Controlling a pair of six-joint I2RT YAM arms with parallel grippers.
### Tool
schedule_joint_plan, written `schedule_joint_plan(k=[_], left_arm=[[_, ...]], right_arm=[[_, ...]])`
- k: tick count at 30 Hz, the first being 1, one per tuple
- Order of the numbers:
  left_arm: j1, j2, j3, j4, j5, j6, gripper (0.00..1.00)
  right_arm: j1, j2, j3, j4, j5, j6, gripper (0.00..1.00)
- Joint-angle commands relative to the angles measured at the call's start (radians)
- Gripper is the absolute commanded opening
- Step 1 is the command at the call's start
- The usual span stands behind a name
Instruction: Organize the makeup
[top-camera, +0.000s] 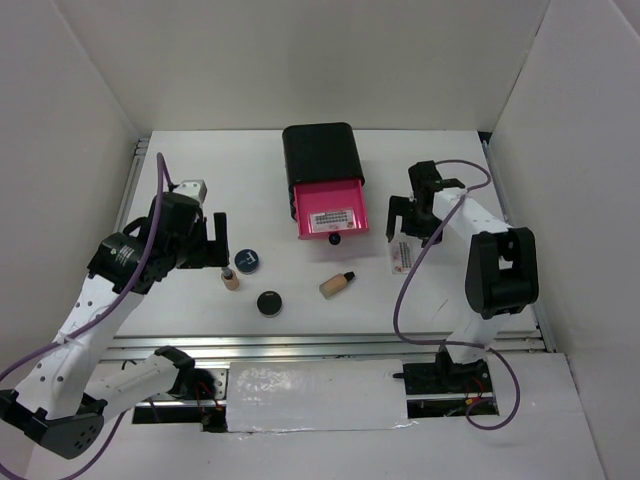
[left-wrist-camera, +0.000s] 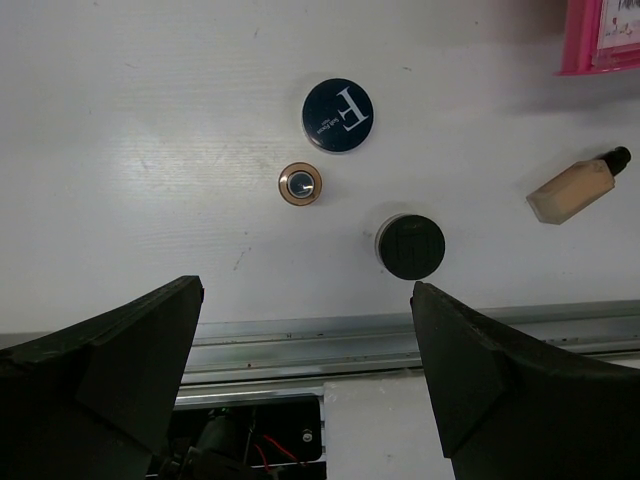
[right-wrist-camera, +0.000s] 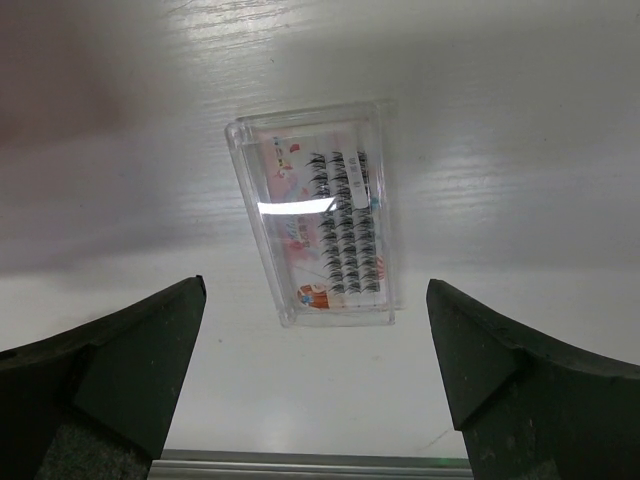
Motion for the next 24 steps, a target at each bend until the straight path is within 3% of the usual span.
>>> schedule_joint_plan(k=[1, 12, 24], left_arm=[[-0.003, -0.002, -0.014, 0.028, 0.010, 0.031, 0.99], [-0.003, 0.009, -0.029, 0.039, 0.006, 0.031, 0.99], [-0.003, 0.031, -0.022, 0.064, 0.036, 0.051, 0.99]], right_arm=[[0.003, 0.038, 0.051, -0.043, -0.015, -0.084, 1.00], [0.026, 0.102, 0.022, -0.020, -0.024, -0.090, 0.99], [0.057, 0.140, 0.003, 0.000, 0.097, -0.036, 0.94]])
